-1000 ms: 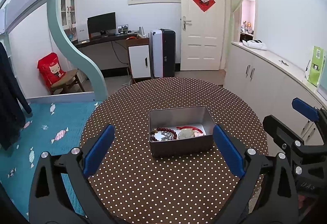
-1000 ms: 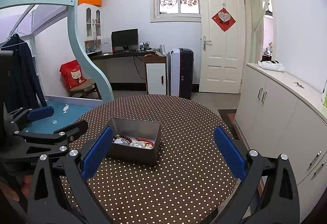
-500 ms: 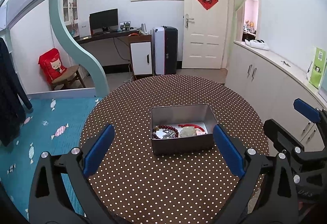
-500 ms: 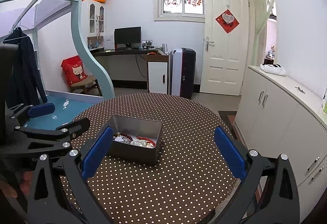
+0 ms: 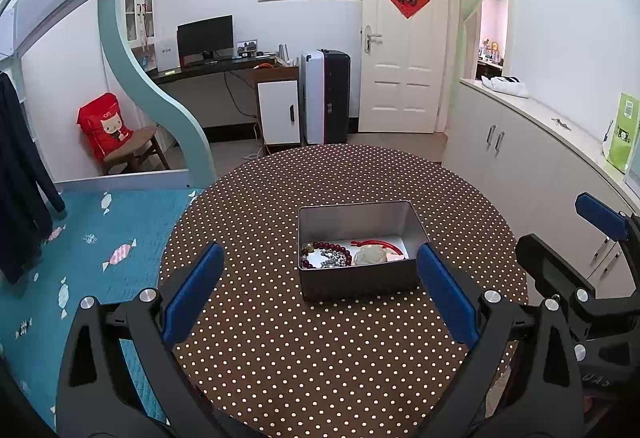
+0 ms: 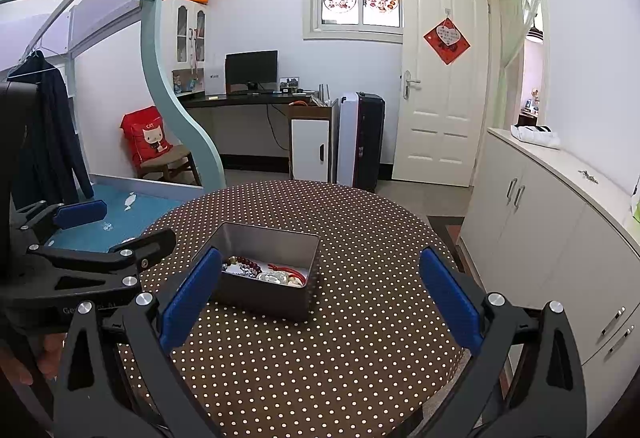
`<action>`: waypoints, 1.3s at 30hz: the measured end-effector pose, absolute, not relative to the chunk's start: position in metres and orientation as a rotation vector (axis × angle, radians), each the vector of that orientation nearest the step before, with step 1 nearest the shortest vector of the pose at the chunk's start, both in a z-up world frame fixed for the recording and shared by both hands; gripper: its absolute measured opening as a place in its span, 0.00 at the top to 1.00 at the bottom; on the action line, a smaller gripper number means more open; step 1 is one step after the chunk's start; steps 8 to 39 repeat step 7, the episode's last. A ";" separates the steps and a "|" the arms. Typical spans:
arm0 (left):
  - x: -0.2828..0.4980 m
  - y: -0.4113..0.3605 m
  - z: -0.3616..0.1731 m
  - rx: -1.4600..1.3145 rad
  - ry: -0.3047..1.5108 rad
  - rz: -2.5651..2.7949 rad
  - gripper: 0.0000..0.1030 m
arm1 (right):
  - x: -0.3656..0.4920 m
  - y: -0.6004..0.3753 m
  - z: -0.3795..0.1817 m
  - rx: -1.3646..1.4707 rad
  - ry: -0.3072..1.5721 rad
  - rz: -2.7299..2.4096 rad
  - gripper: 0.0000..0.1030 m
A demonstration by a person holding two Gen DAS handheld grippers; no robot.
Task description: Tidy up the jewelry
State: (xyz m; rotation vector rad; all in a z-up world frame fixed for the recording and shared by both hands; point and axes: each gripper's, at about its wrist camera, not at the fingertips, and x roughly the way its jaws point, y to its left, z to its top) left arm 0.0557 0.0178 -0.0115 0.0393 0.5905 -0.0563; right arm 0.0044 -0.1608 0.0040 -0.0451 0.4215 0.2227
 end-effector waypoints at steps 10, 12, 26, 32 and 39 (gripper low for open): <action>0.058 0.019 -0.013 0.032 0.603 -0.049 0.06 | 0.006 -0.158 0.004 -0.052 0.430 0.223 0.07; 0.058 0.019 -0.013 0.032 0.603 -0.049 0.06 | 0.006 -0.158 0.004 -0.052 0.430 0.223 0.07; 0.058 0.019 -0.013 0.032 0.603 -0.049 0.06 | 0.006 -0.158 0.004 -0.052 0.430 0.223 0.07; 0.058 0.019 -0.013 0.032 0.603 -0.049 0.06 | 0.006 -0.158 0.004 -0.052 0.430 0.223 0.07; 0.058 0.019 -0.013 0.032 0.603 -0.049 0.06 | 0.006 -0.158 0.004 -0.052 0.430 0.223 0.07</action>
